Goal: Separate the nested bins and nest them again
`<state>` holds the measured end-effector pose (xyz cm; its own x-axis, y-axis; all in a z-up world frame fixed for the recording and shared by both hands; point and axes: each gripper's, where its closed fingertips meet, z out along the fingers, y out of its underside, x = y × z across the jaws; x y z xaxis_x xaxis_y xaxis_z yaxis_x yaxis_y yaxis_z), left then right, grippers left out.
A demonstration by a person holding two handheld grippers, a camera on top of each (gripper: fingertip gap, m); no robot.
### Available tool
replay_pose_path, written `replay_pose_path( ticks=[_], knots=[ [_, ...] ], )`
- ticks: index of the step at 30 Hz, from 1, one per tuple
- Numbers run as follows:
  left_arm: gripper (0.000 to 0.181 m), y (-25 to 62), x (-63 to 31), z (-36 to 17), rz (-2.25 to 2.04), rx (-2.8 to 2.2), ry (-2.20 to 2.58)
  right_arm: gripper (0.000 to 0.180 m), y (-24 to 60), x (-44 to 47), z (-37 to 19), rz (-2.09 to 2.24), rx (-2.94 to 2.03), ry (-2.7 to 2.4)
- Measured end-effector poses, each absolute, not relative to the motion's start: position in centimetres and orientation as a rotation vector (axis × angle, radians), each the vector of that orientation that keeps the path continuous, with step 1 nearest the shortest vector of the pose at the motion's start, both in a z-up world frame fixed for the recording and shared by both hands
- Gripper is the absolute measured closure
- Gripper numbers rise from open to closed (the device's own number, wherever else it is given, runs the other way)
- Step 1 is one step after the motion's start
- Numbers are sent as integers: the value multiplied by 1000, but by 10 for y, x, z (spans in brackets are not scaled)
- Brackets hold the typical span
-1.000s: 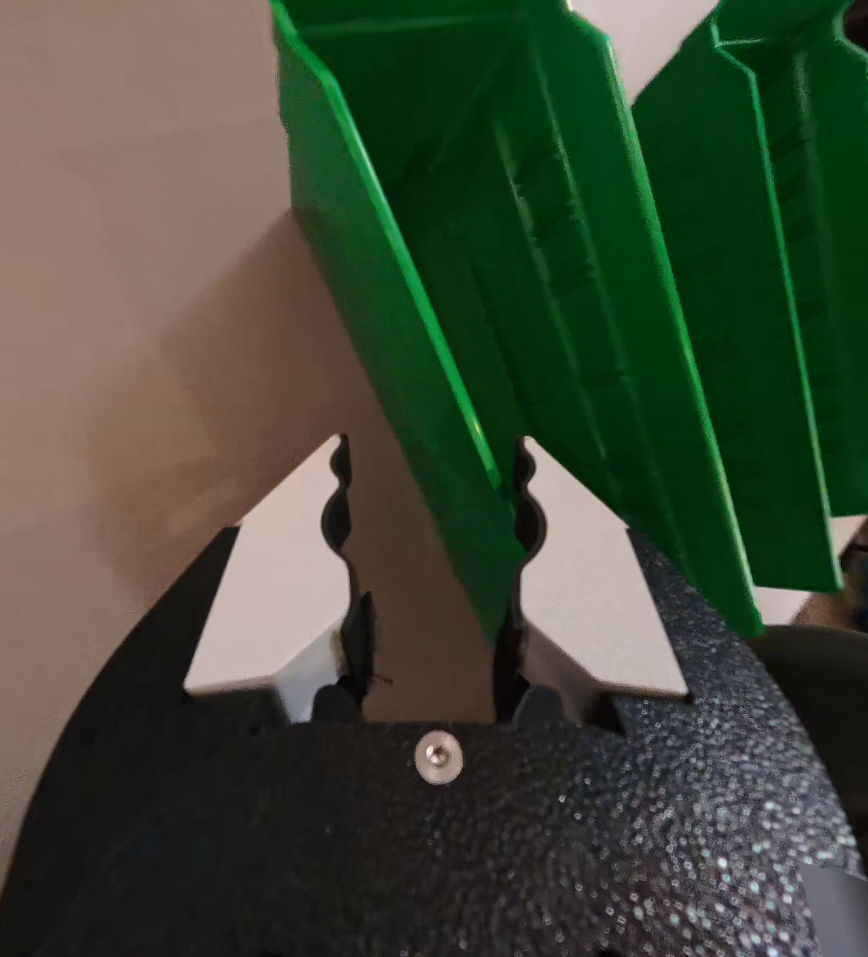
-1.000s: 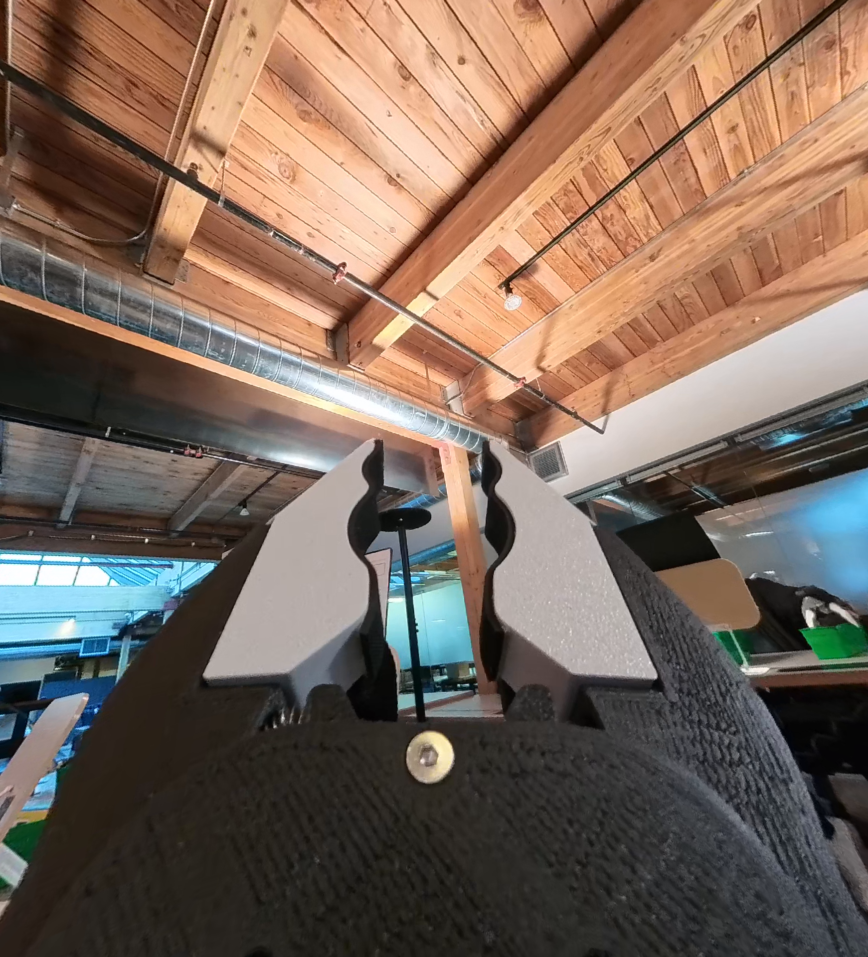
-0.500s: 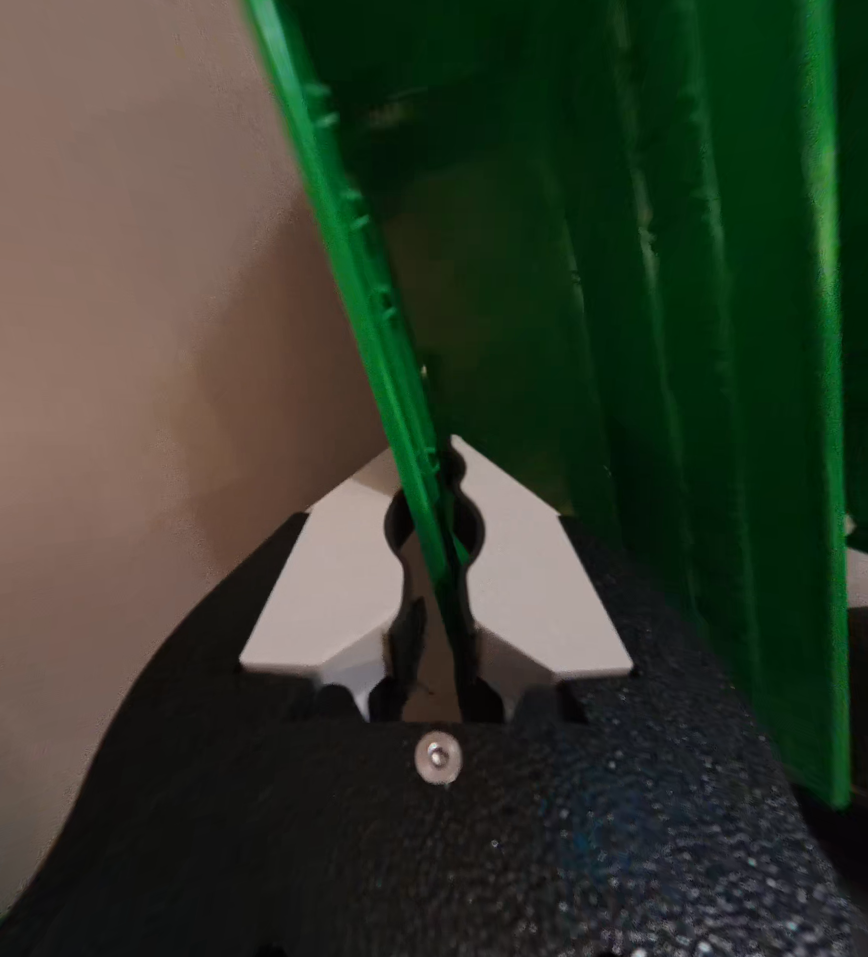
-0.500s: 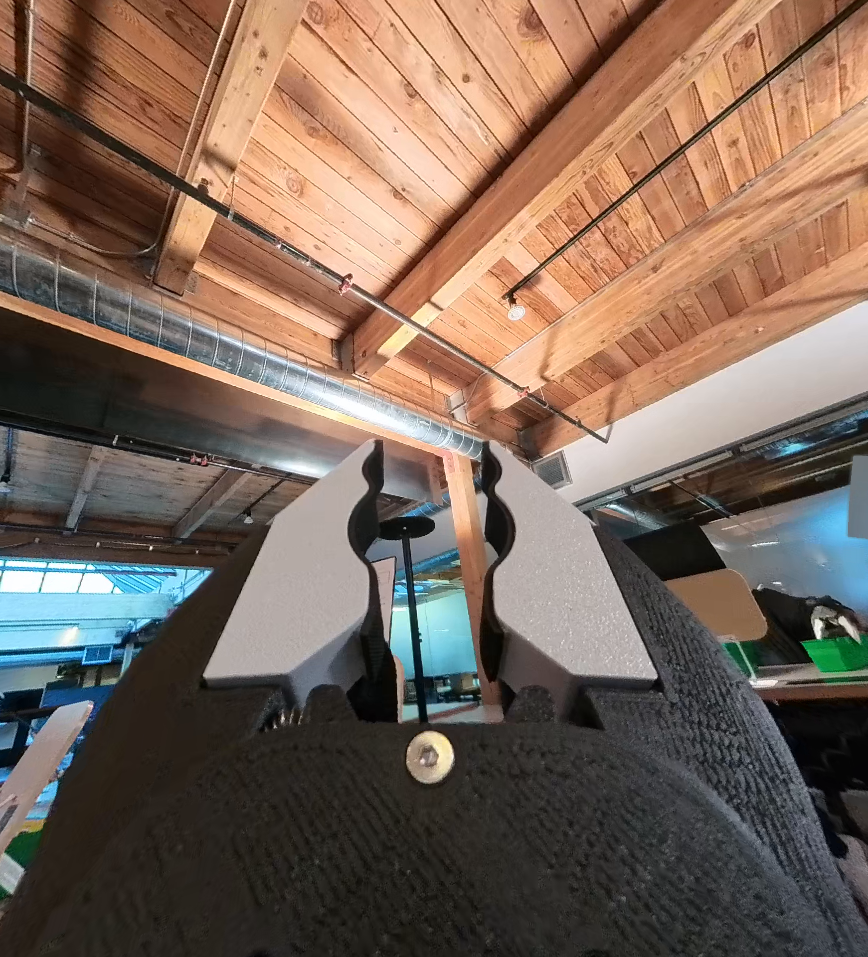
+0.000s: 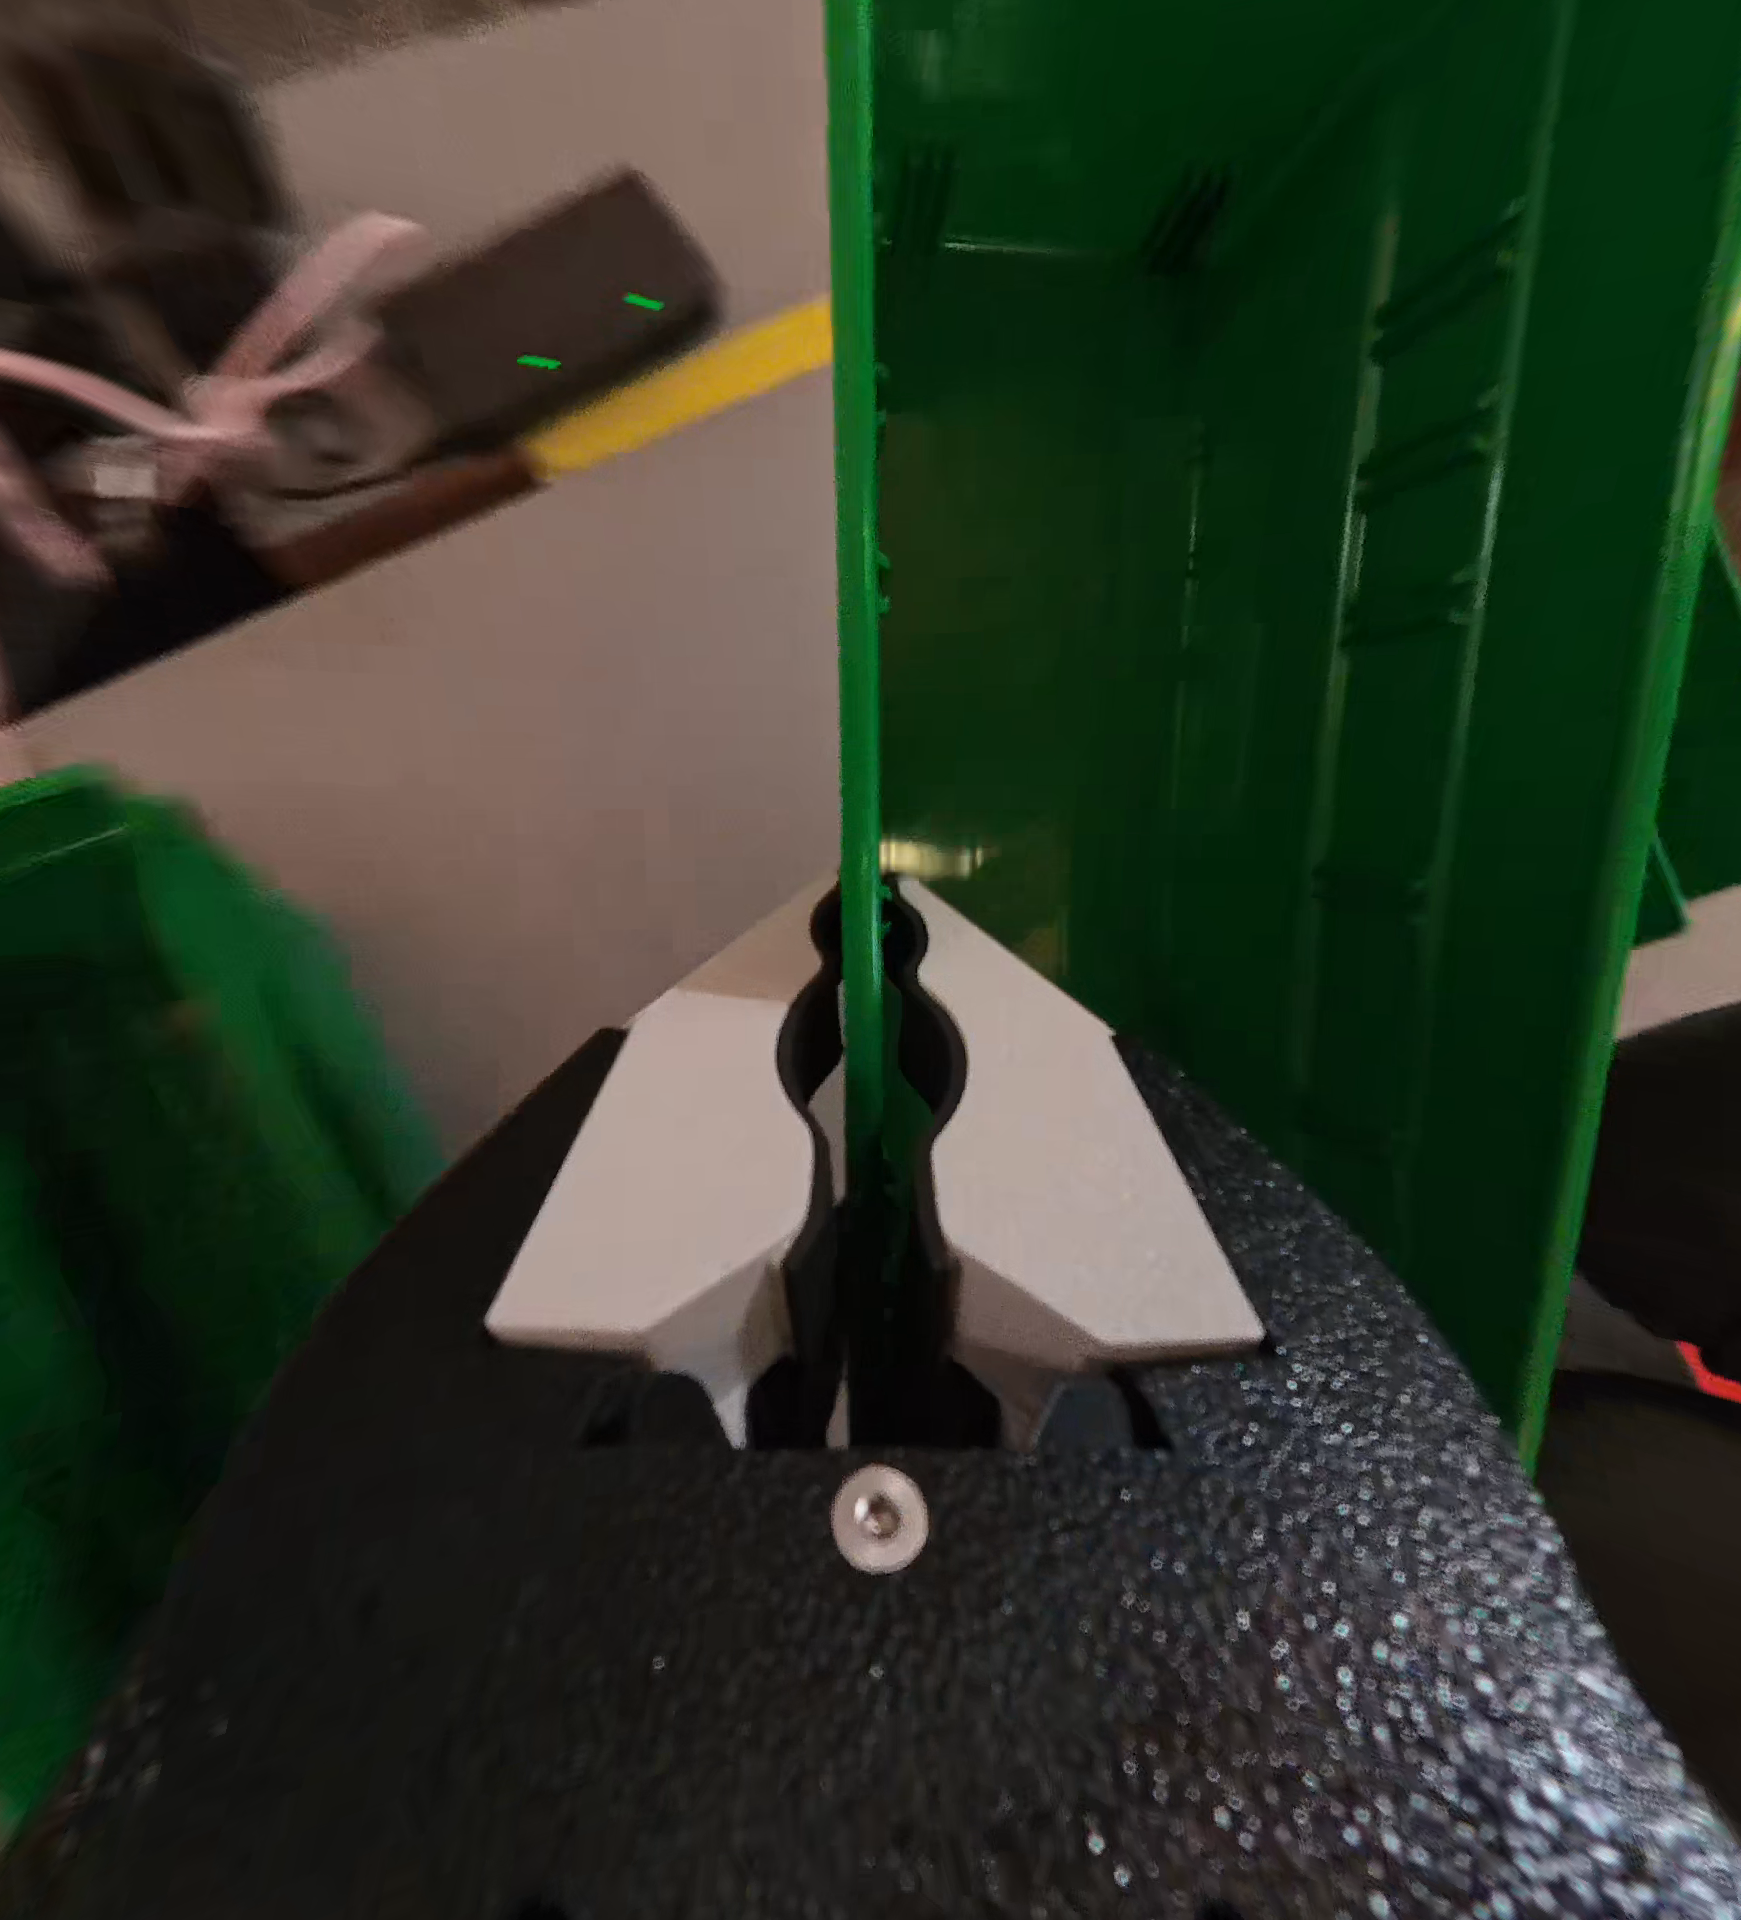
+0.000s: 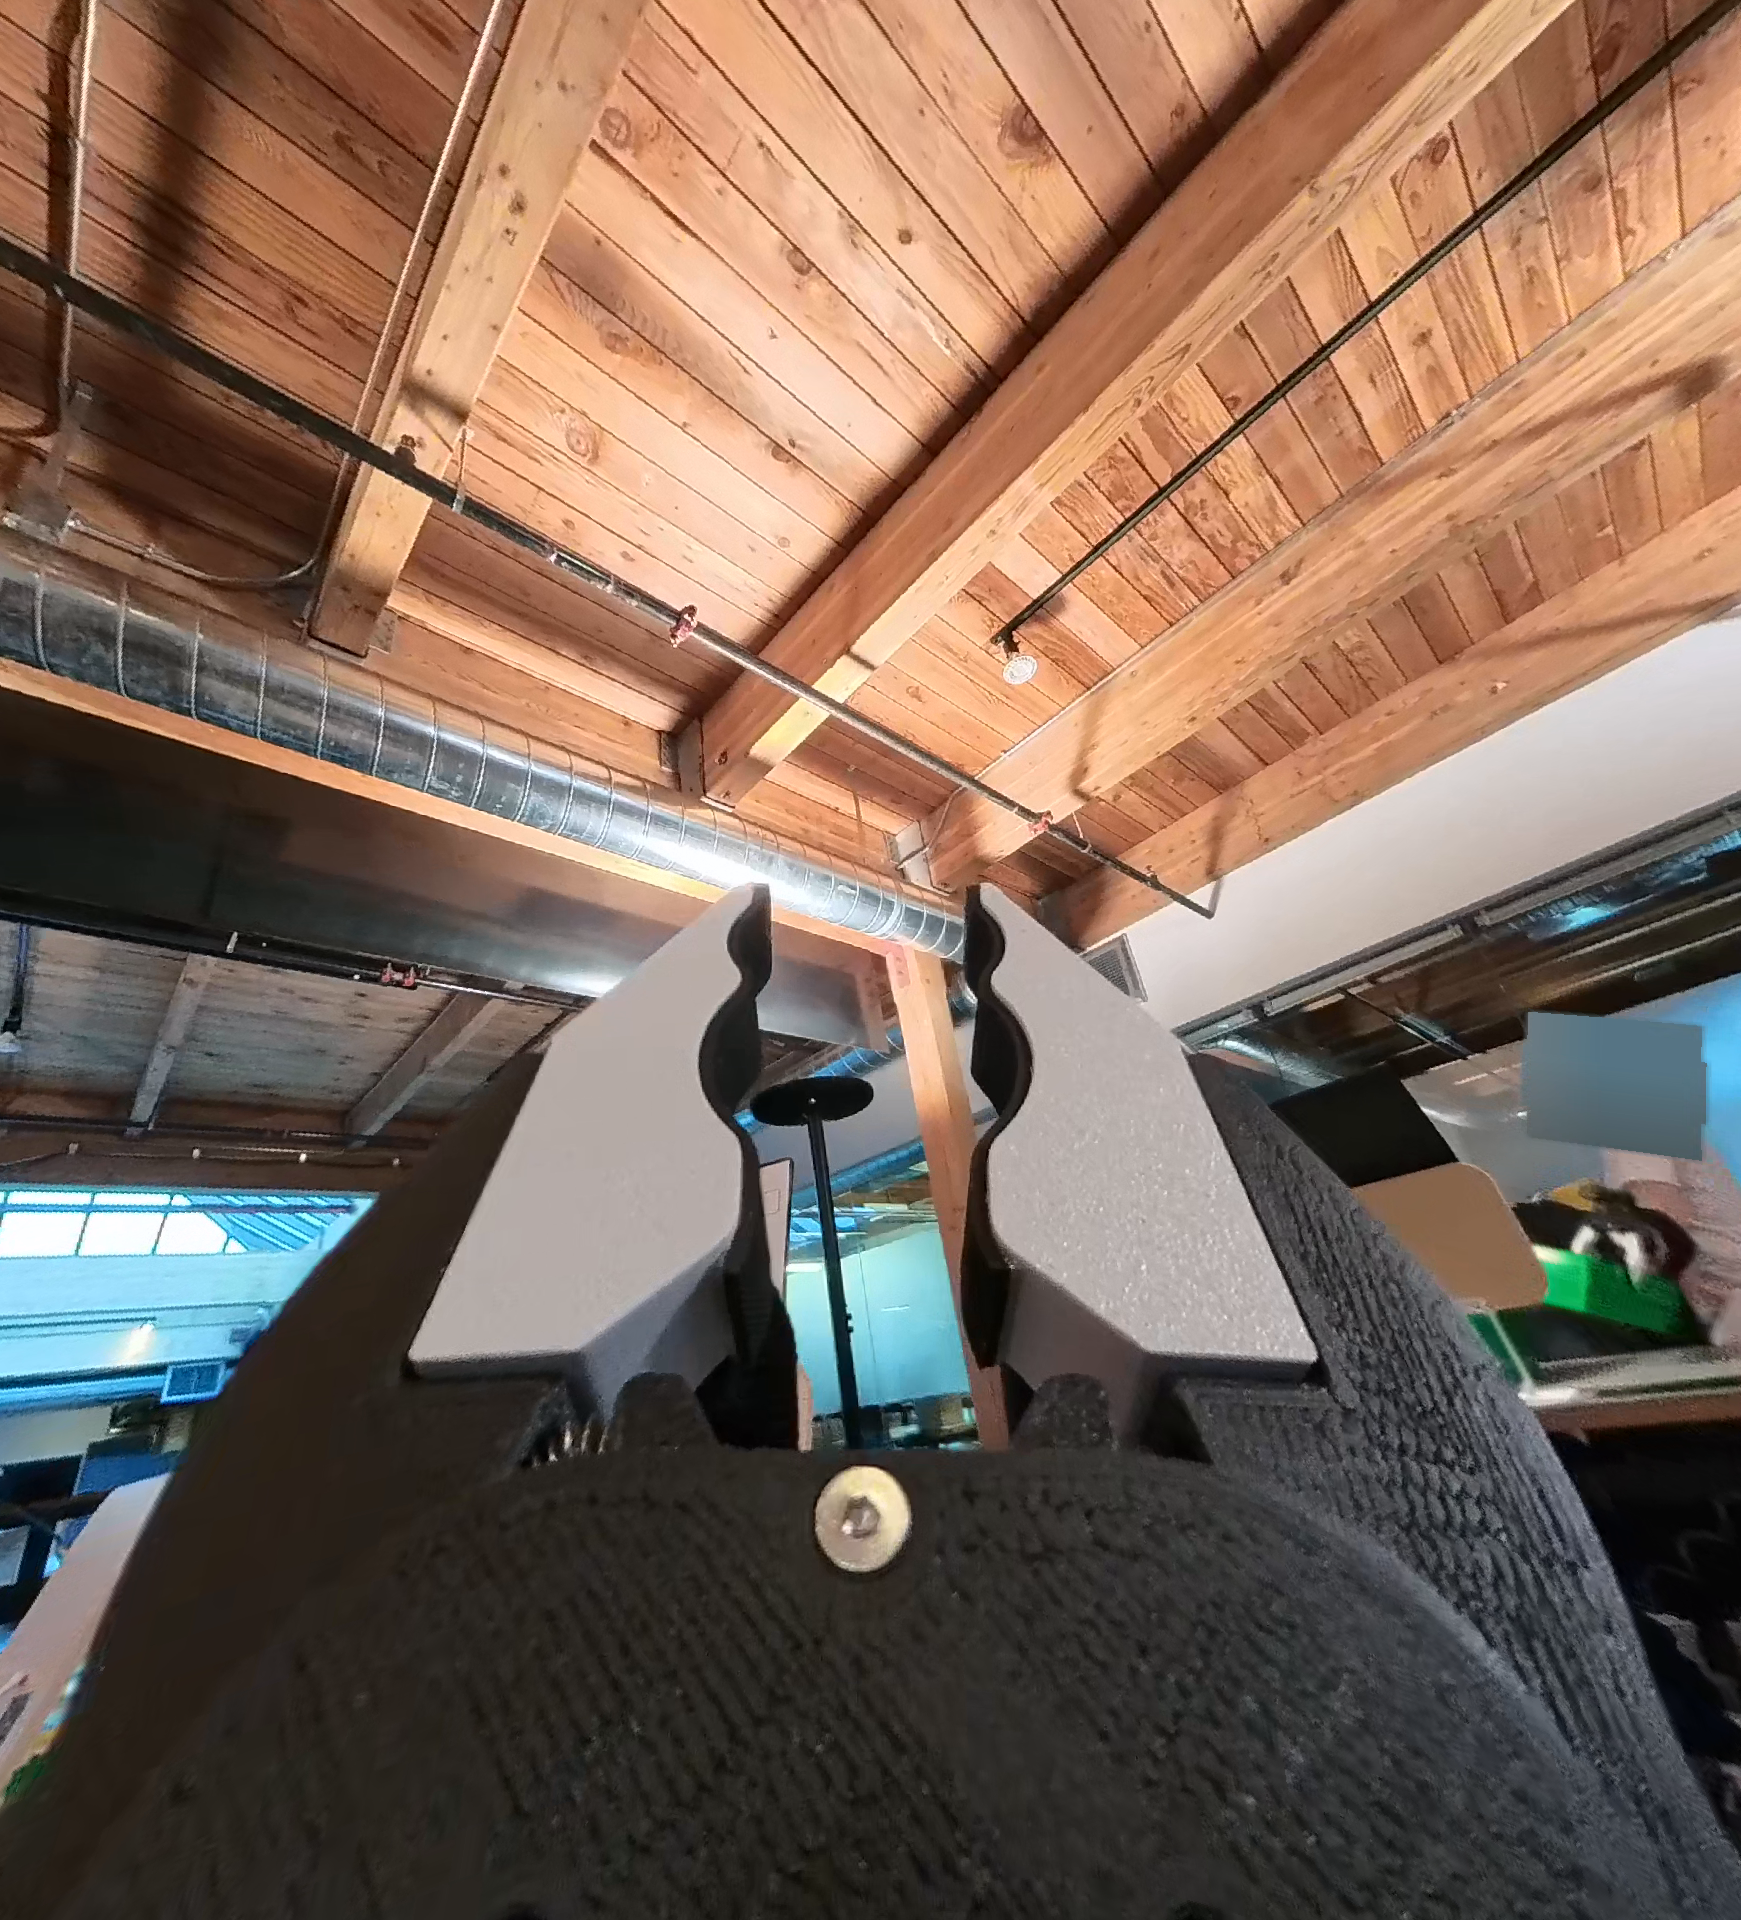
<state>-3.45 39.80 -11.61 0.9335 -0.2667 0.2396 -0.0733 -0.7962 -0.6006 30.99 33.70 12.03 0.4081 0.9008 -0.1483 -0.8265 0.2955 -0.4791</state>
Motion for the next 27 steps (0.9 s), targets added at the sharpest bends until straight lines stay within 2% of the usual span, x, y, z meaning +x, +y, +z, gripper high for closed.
replay_pose_path(
  ticks=[3,6,13,18,27],
  knots=[
    [178,374,-111,-82,-276,-2450,58,144,339,308,120,1175,-538,-159],
    [178,346,-169,-72,-213,-2475,-101,144,339,305,120,1183,-539,-166],
    [178,300,-247,-108,-32,-2636,-323,144,335,302,121,1182,-536,-180],
    [179,298,-244,-141,-140,-2689,-361,144,336,304,120,1183,-533,-174],
    [179,312,-241,-167,-114,-2731,-338,144,337,305,120,1182,-535,-172]
  ],
)
